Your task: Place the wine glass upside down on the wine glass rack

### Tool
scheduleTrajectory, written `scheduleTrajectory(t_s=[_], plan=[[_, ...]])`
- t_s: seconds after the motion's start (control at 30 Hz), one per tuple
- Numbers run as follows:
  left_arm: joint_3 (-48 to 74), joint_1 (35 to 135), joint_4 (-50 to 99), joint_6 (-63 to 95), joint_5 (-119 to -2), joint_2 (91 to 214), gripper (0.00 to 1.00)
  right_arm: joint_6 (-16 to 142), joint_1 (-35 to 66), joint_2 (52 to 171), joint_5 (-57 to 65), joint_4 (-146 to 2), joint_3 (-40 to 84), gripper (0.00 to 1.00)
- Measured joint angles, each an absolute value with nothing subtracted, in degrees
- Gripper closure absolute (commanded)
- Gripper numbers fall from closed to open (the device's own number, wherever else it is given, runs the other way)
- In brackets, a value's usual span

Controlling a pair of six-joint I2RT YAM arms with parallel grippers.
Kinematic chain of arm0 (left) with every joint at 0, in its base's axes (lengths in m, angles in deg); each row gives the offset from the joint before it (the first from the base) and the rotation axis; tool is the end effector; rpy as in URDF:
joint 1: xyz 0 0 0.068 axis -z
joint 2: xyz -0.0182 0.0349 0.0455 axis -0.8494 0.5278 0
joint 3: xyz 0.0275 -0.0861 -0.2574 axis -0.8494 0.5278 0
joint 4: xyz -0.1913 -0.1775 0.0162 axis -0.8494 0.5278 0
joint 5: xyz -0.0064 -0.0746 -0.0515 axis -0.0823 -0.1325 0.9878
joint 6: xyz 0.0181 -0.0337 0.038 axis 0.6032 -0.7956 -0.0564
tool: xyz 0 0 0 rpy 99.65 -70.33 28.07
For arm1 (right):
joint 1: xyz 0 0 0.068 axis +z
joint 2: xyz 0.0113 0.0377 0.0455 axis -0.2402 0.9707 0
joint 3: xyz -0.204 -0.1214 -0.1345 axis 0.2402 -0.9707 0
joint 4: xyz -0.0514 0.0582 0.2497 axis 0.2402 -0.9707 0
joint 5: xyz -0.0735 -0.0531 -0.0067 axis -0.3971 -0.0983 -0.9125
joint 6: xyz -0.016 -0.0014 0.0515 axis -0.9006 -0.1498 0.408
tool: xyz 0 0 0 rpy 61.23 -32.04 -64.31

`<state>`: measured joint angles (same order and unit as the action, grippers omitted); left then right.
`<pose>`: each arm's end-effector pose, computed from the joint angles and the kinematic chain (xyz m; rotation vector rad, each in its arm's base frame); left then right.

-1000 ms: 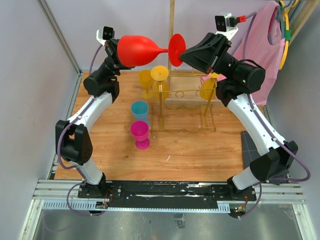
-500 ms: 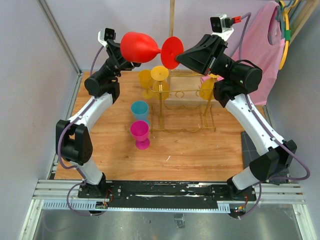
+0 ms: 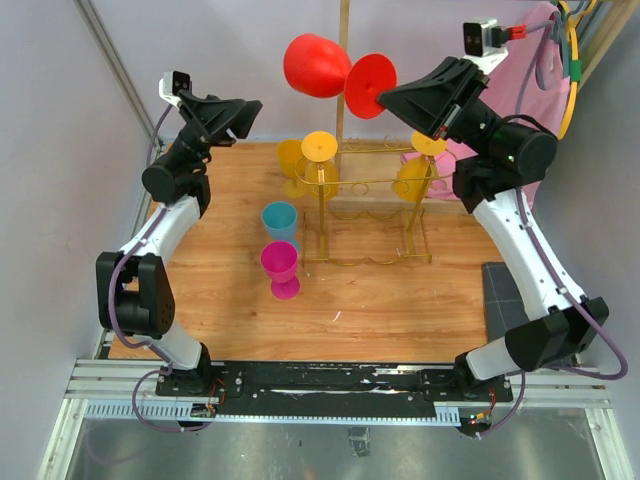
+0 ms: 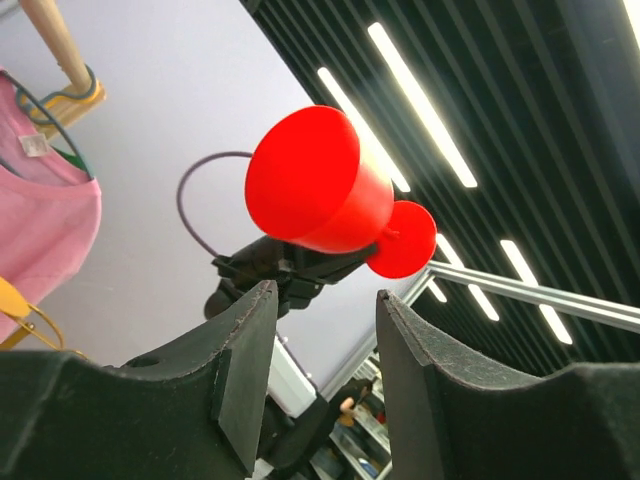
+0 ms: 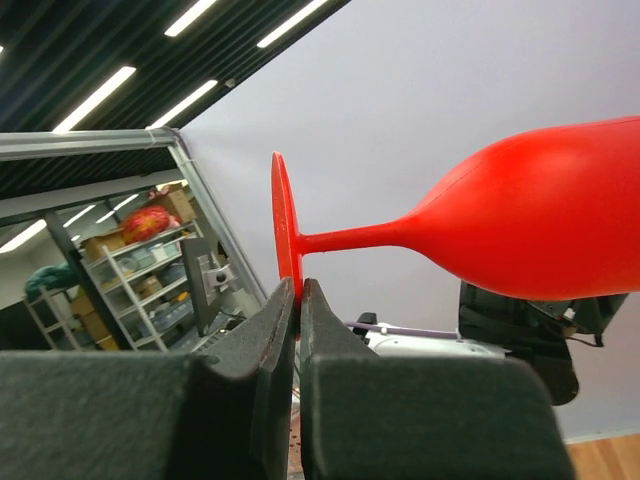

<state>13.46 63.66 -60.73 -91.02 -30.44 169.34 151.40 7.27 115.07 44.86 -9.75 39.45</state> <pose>0.3171 -0.0528 0.4425 0.0485 0.9546 -2.1741 0.2327 0.1189 0.5649 -0.5864 0.9268 2.0081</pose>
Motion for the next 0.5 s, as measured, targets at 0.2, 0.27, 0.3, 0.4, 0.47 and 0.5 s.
scheduleTrajectory(t_s=[0.2,0.27,0.3,0.4,0.47,0.5], plan=[[15.91,61.96,-60.75,-91.02,-29.19,167.59,0.52,144.98,2.55,109.17,45.69,-17.73,39.14,0.99],[16.09,61.92,-60.75,-91.02,-28.80,167.42,0.55,142.46,0.49,107.40,45.84,-21.69,39.01,0.99],[16.20,61.89,-60.75,-91.02,-28.58,167.35,0.58,140.76,-0.45,106.66,45.86,-24.46,39.01,0.99],[16.90,61.70,-60.75,-91.02,-27.90,166.94,0.58,133.39,-2.76,104.52,45.78,-35.35,39.03,0.99],[17.11,61.63,-60.73,-91.02,-27.66,166.68,0.58,128.28,-3.33,103.77,45.69,-42.96,39.21,0.99],[17.20,61.63,-60.75,-91.02,-27.57,166.54,0.58,126.11,-3.51,103.69,45.73,-45.97,39.25,0.99]])
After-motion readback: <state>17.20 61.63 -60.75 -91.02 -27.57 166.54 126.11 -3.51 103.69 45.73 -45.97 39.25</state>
